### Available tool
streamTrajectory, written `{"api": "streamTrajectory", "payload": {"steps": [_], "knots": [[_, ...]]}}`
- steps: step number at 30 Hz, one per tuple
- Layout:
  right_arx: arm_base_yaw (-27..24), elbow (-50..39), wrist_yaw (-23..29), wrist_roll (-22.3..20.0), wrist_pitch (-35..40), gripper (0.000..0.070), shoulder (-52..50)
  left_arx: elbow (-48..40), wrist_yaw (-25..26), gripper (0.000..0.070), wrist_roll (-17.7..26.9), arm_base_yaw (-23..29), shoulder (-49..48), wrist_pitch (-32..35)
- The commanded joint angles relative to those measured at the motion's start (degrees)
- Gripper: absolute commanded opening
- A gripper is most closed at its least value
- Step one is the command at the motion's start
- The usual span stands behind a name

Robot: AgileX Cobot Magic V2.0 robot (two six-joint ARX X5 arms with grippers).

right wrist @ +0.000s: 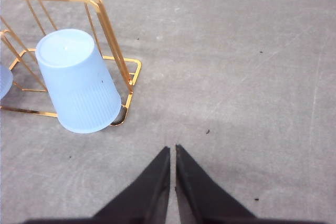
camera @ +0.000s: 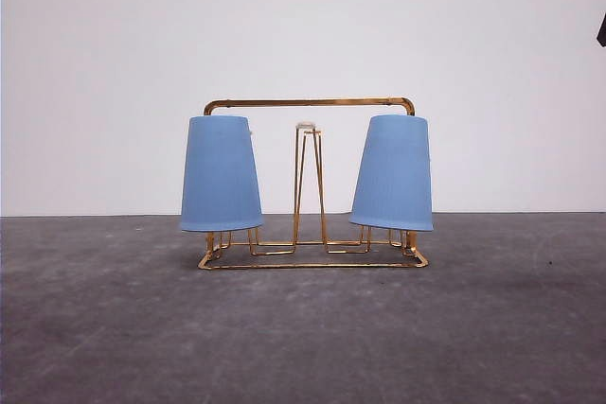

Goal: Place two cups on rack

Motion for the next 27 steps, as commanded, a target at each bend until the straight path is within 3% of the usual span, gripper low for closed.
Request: {"api": "streamTrajectory", "payload": {"steps": [1, 14, 21, 27], "knots": [[0.2, 0.5, 0.1, 0.2, 0.6, 0.0013, 0.3, -0.9, -0.2, 0.0026, -0.1, 0.1, -0.1, -0.2], [0.2, 0.5, 0.0, 0.2, 0.6, 0.0013, 0.3, -0.9, -0.2, 0.0026, -0.1, 0.1, -0.1, -0.2], [-3.3, -3.7, 0.6, -9.0, 4.5, 0.0013, -5.6, -0.9, -0.2, 0.0026, -0.1, 0.1, -0.1, -0.2], [-9.7, -16.4, 1.5, -9.5, 12.0, 0.0013, -19.4, -0.9, -0.2, 0.0026, -0.1, 0.1, -0.1, -0.2]]}}
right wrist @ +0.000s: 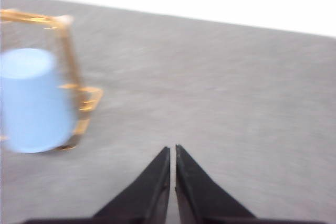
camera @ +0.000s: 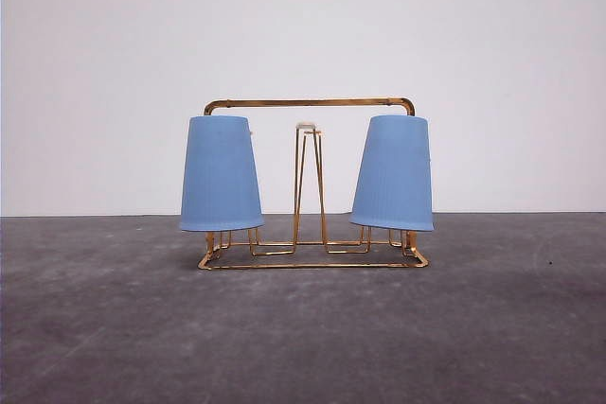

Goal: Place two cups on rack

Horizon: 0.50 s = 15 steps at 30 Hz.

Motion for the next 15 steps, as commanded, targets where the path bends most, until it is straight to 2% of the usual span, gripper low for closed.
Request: {"api": "streamTrajectory", "payload": {"steps": [1, 8, 15], "knots": [[-1.5, -4.1, 0.7, -1.0, 2.3, 0.0013, -4.7, -0.9, -0.2, 0.0026, -0.1, 0.1, -0.1, -0.2], [-3.8, -18.2, 1.4, -1.2, 5.3, 0.0013, -21.9, -0.9, -0.2, 0.0026, -0.1, 0.1, -0.1, -0.2], [-3.7, -25.4, 1.6, -1.2, 5.8, 0.0013, -29.0, -0.9, -0.2, 0.0026, -0.1, 0.1, -0.1, -0.2]]}}
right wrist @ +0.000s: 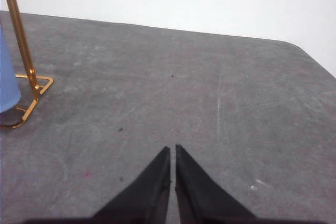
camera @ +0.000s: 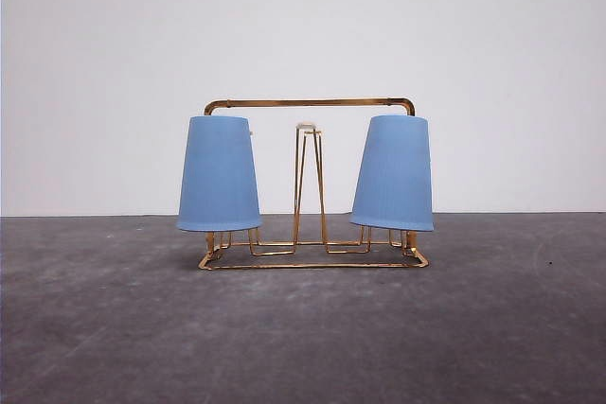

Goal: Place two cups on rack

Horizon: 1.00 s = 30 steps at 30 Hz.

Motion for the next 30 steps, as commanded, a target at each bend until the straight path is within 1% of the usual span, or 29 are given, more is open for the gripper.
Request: {"api": "streamTrajectory", "payload": {"steps": [1, 4, 6, 14, 17, 30], "knots": [[0.1, -0.2, 0.1, -0.3, 0.9, 0.0013, 0.1, -0.9, -0.2, 0.0026, -0.1, 0.1, -0.1, -0.2], [0.1, -1.5, 0.0, -0.2, 1.7, 0.0013, 0.1, -0.9, -0.2, 0.0026, -0.1, 0.1, -0.1, -0.2], [0.1, -3.4, 0.0, 1.0, 3.5, 0.0013, 0.1, -0.9, -0.2, 0.0026, -0.1, 0.1, -0.1, -0.2], [0.1, -3.6, 0.0, 2.7, 3.4, 0.0013, 0.1, -0.9, -0.2, 0.0026, -0.1, 0.1, -0.1, -0.2], [0.1, -3.6, 0.1, 2.7, 4.4, 0.0013, 0.1, -0.9, -0.2, 0.0026, -0.1, 0.1, -0.1, -0.2], [0.1, -3.6, 0.1, 2.7, 4.5, 0.0013, 0.1, -0.9, -0.2, 0.0026, -0.1, 0.1, -0.1, -0.2]]}}
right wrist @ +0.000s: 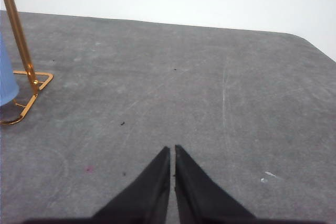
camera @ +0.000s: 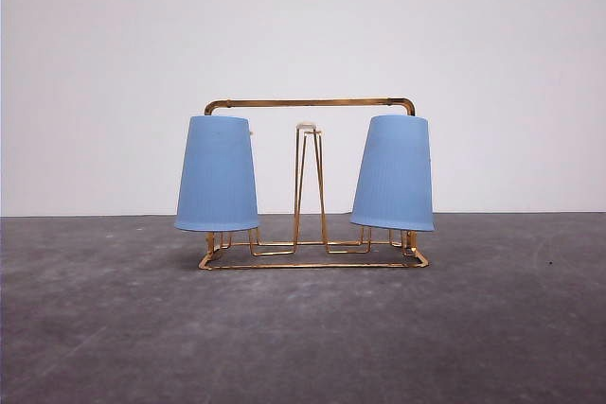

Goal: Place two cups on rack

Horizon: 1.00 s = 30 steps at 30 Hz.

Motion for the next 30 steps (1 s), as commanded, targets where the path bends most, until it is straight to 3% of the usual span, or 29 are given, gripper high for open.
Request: {"api": "streamTrajectory", "payload": {"steps": [1, 30], "knots": [[0.0, -0.2, 0.2, 0.7, 0.9, 0.0013, 0.0, -0.9, -0.2, 0.0026, 0.0, 0.1, -0.1, -0.2], [0.0, -0.2, 0.2, 0.7, 0.9, 0.0013, 0.0, -0.9, -0.2, 0.0026, 0.0, 0.1, -0.1, -0.2]]}}
